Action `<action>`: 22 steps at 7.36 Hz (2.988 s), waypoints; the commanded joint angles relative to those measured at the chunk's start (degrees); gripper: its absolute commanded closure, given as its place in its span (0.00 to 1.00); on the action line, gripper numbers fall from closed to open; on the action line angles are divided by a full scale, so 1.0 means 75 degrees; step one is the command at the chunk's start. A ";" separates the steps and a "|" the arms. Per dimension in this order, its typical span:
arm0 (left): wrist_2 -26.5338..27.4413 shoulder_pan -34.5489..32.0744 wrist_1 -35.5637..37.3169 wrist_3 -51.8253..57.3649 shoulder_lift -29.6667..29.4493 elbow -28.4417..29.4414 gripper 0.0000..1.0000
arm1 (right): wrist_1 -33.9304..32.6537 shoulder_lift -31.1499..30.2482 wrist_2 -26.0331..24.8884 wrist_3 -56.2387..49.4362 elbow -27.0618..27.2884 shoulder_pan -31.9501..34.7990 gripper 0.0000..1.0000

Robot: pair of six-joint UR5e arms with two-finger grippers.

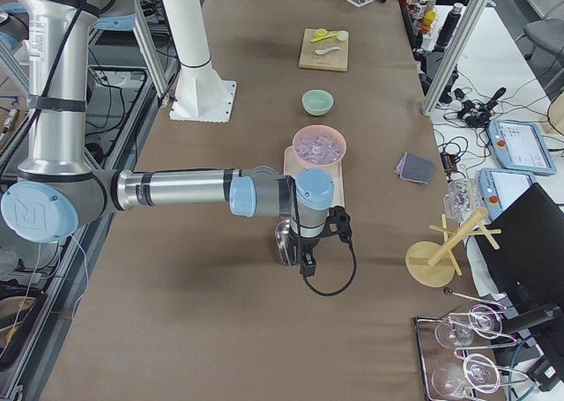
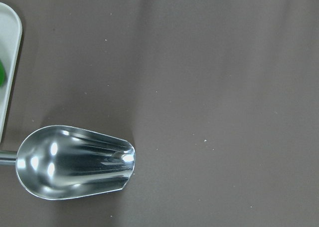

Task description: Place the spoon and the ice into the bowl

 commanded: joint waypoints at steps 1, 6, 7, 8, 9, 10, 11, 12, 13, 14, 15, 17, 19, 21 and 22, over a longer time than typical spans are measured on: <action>-0.0021 -0.0005 -0.0094 -0.0035 0.0011 0.0118 0.02 | 0.0000 0.0014 0.0056 0.0001 0.0010 0.0000 0.00; -0.0044 0.0018 -0.0774 -0.0070 0.0011 0.0060 0.02 | 0.0012 0.0142 0.0861 0.0058 0.0150 -0.0035 0.00; -0.0056 0.0018 -0.0774 -0.0082 -0.0141 0.0037 0.02 | 0.0000 0.0282 0.1352 0.0082 0.0163 -0.0082 0.00; -0.0067 0.0227 -0.0762 -0.0070 -0.0502 0.0048 0.02 | 0.0024 0.0423 0.1787 0.0639 0.0348 -0.0268 0.00; -0.0056 0.0705 -0.0762 -0.0256 -0.0737 0.0025 0.02 | 0.0024 0.0505 0.1663 0.1608 0.0907 -0.0745 0.00; -0.0033 0.0895 -0.0739 -0.1058 -0.1123 0.0048 0.02 | 0.0024 0.0785 0.1500 0.2395 0.1261 -0.1202 0.00; -0.0044 0.1094 -0.0657 -0.1577 -0.1544 0.0211 0.02 | 0.0024 0.0985 0.1092 0.3087 0.1554 -0.1776 0.00; -0.0021 0.1479 -0.0645 -0.2011 -0.1780 0.0247 0.02 | 0.0024 0.1335 0.0740 0.3651 0.1627 -0.2234 0.01; 0.0026 0.1901 -0.0657 -0.2932 -0.2212 0.0248 0.02 | 0.0024 0.1686 0.0458 0.4156 0.1627 -0.2749 0.01; 0.0038 0.2276 -0.0657 -0.3602 -0.2553 0.0271 0.02 | 0.0012 0.2038 0.0061 0.4729 0.1616 -0.3288 0.03; 0.0038 0.2477 -0.0645 -0.4154 -0.2788 0.0317 0.02 | 0.0012 0.2366 -0.0257 0.5396 0.1558 -0.3803 0.03; 0.0061 0.2910 -0.0645 -0.5011 -0.3747 0.0947 0.02 | 0.0175 0.2673 -0.0658 0.5754 0.1278 -0.4323 0.04; 0.0646 0.3309 -0.0645 -0.5191 -0.3892 0.1044 0.02 | 0.1399 0.2686 -0.0949 0.6407 0.0612 -0.4709 0.07; 0.0659 0.3346 -0.0645 -0.5203 -0.3892 0.1045 0.02 | 0.1852 0.2686 -0.1161 0.6819 0.0362 -0.5061 0.20; 0.0659 0.3358 -0.0645 -0.5191 -0.3892 0.1068 0.02 | 0.1852 0.2697 -0.1220 0.6821 0.0350 -0.5190 0.39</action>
